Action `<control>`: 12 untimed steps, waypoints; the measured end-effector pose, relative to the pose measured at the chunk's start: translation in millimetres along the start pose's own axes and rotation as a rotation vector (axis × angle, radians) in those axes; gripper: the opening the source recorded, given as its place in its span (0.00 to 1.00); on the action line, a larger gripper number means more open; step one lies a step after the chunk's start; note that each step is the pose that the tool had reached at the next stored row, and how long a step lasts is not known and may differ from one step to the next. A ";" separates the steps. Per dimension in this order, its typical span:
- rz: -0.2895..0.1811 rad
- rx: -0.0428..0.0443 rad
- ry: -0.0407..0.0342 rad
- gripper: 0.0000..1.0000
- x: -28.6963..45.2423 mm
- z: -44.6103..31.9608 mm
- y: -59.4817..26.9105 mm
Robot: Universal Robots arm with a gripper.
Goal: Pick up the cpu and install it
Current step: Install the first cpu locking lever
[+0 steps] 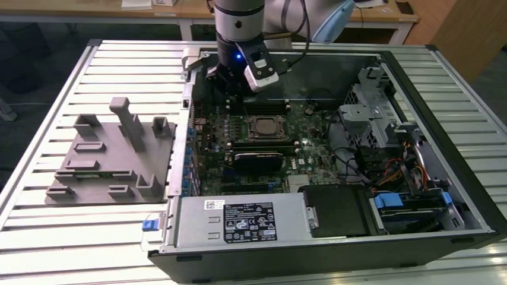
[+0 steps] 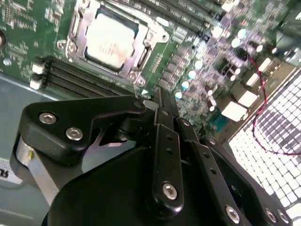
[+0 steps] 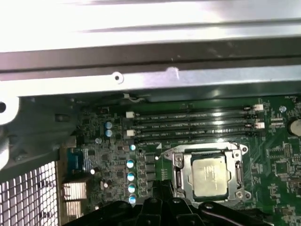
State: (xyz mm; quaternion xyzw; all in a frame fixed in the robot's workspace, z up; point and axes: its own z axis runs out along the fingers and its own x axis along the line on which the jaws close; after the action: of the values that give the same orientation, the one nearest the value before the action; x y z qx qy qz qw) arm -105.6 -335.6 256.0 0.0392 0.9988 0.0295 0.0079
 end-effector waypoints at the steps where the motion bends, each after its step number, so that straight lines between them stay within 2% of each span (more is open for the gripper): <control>1: 0.000 -0.0118 0.0010 0.11 0.8 0.0 -0.2; 3: 0.001 -0.0287 0.0023 0.11 2.3 0.0 -0.6; 4: 0.001 -0.0335 0.0026 0.11 3.2 0.1 -0.9; 9: 0.001 -0.0417 0.0033 0.11 9.0 0.5 -2.3; 12: 0.001 -0.0650 0.0052 0.11 11.9 0.8 -2.9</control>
State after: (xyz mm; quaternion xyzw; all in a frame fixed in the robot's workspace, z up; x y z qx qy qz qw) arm -117.7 -337.4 254.9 0.0394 0.9973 0.0620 0.0065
